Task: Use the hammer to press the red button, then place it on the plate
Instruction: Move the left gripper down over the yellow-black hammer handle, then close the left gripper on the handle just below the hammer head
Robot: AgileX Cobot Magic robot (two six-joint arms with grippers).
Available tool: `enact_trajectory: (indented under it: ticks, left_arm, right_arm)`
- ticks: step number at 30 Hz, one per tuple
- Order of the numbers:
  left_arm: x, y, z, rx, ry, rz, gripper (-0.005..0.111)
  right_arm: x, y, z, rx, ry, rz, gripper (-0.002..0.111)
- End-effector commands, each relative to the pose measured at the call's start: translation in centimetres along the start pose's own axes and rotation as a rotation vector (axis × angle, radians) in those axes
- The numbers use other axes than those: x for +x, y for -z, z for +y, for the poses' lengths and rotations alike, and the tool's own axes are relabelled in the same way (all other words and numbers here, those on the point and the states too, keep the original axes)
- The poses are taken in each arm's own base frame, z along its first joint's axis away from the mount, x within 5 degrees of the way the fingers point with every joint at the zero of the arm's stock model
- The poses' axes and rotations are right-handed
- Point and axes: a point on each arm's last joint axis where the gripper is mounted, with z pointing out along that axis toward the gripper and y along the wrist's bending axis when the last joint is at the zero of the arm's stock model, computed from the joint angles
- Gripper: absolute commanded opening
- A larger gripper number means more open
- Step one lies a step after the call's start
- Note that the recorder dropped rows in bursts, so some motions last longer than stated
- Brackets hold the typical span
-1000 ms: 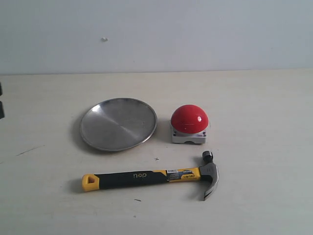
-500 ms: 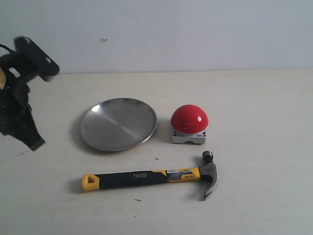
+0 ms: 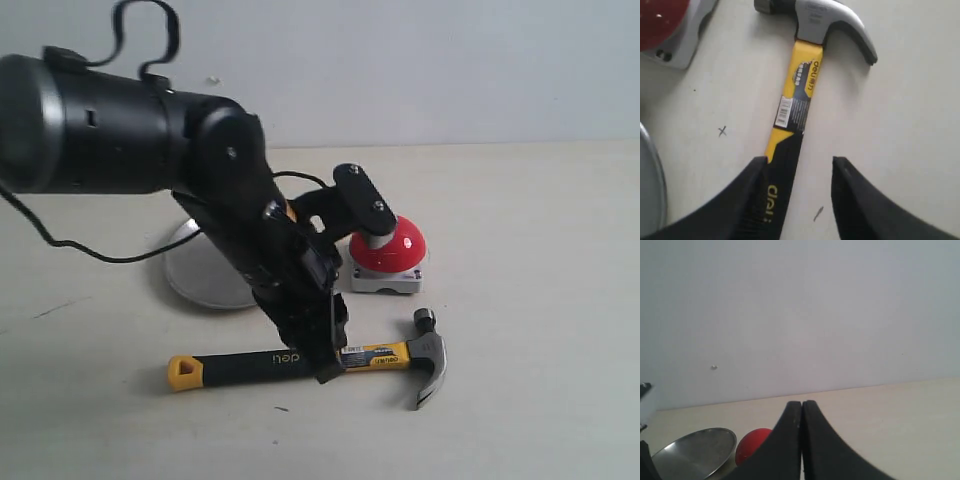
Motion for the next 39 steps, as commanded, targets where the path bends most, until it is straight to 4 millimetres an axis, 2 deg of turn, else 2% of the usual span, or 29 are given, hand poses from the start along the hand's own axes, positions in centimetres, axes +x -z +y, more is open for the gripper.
enact_trajectory:
  ticks: [1,4,10,39]
  left_arm:
    - [-1.1,-2.8,-0.1,0.012,-0.035,0.073,0.043]
    - [-1.8,-4.5,-0.1,-0.02,-0.059,0.118,0.043]
    - [-2.5,-6.0,0.4,-0.028,-0.061,0.166,0.043]
    - [-3.1,-6.1,0.0,-0.049,-0.12,0.174,0.043]
  right_arm:
    - [0.0,0.0,0.0,0.001,0.002,-0.015,0.0]
    - [0.0,0.0,0.0,0.001,0.002,-0.015,0.0]
    - [0.0,0.0,0.0,0.001,0.002,-0.015,0.0]
    - [0.0,0.0,0.0,0.001,-0.002,-0.015,0.0]
